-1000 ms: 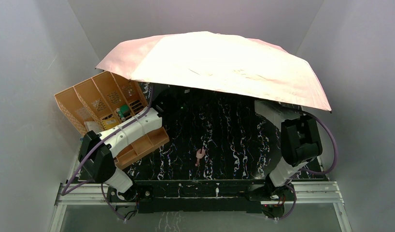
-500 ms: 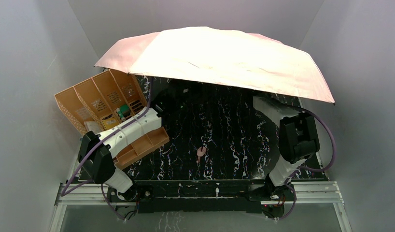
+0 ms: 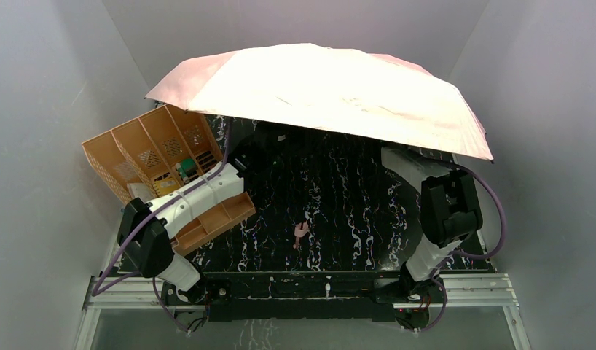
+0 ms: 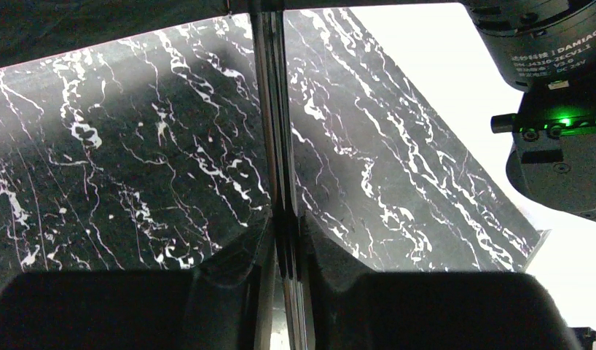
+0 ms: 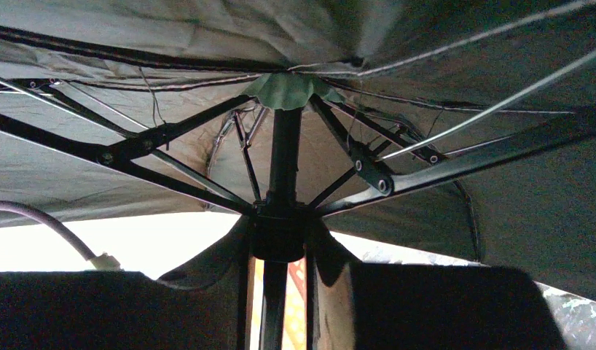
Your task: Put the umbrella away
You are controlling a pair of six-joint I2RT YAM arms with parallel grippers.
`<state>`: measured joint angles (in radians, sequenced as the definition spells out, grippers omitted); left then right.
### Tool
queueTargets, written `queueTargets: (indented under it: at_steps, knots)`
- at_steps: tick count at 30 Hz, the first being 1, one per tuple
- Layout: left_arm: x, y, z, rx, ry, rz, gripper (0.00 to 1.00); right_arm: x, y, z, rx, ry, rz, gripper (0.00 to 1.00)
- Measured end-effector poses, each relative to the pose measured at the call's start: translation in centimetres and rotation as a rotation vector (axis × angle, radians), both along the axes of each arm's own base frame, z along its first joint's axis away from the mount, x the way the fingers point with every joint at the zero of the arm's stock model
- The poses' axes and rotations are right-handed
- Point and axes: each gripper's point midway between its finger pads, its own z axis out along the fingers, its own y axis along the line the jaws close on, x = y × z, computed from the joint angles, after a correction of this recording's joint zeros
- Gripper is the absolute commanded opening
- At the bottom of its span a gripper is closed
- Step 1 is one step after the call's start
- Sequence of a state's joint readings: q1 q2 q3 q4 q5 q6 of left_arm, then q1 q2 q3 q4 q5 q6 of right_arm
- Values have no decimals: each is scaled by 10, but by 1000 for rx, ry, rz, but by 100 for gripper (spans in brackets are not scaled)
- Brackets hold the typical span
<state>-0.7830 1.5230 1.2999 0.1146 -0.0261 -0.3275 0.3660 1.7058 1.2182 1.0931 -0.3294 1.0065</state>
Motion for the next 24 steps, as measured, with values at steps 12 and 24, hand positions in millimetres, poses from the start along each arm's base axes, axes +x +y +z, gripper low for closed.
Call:
queueTargets:
  at_steps: [12, 24]
  knots:
    - [-13, 2, -29, 111, 60, -20, 0, -39, -11, -64, -52, 143, -40, 0]
    - [-16, -4, -52, 160, 97, -47, 20, -40, -20, -94, -59, 302, -113, 0]
